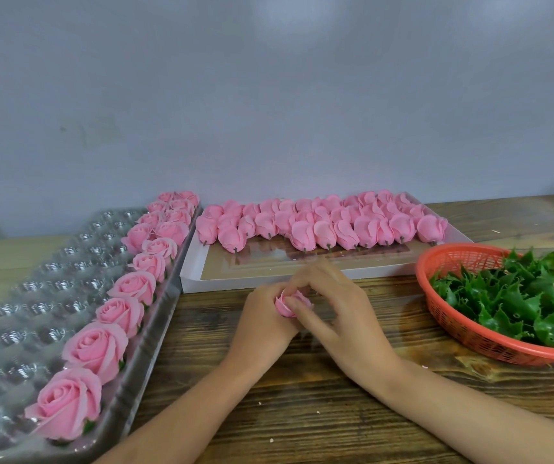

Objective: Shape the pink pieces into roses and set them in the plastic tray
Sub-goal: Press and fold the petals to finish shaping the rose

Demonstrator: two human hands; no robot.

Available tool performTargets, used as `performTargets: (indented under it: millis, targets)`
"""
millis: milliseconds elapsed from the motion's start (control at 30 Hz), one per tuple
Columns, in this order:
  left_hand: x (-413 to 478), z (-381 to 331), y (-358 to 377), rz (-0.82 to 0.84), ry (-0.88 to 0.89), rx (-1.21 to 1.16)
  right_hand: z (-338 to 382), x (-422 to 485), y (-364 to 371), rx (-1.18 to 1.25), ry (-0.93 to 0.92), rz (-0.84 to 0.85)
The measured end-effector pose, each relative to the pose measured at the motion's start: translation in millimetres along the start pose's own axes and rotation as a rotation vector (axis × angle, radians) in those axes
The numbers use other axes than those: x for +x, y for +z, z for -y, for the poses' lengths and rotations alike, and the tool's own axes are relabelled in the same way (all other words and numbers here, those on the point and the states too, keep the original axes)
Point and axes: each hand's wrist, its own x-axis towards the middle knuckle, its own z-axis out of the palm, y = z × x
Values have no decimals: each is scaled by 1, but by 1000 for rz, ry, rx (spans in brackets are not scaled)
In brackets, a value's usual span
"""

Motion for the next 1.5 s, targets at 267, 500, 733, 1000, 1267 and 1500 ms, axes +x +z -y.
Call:
performTargets:
  millis: [267,500,733,1000,1267,1500]
  targets:
    - [2,4,2,-5,27,115,-2,0,0,9,-16,16]
    - [2,-1,0,7,32,131,-2,-1,2,-8,-7,32]
    - [4,1,3,7,11,127,-2,-1,2,-12,-4,11]
    - [2,0,2,38,16,144,-2,-1,3,28,-24,26]
    - [3,-1,2,23,-3,116,-3,-1,2,76,5,12]
    - [2,-3,1,35,-11,142,-4,-1,3,47,8,43]
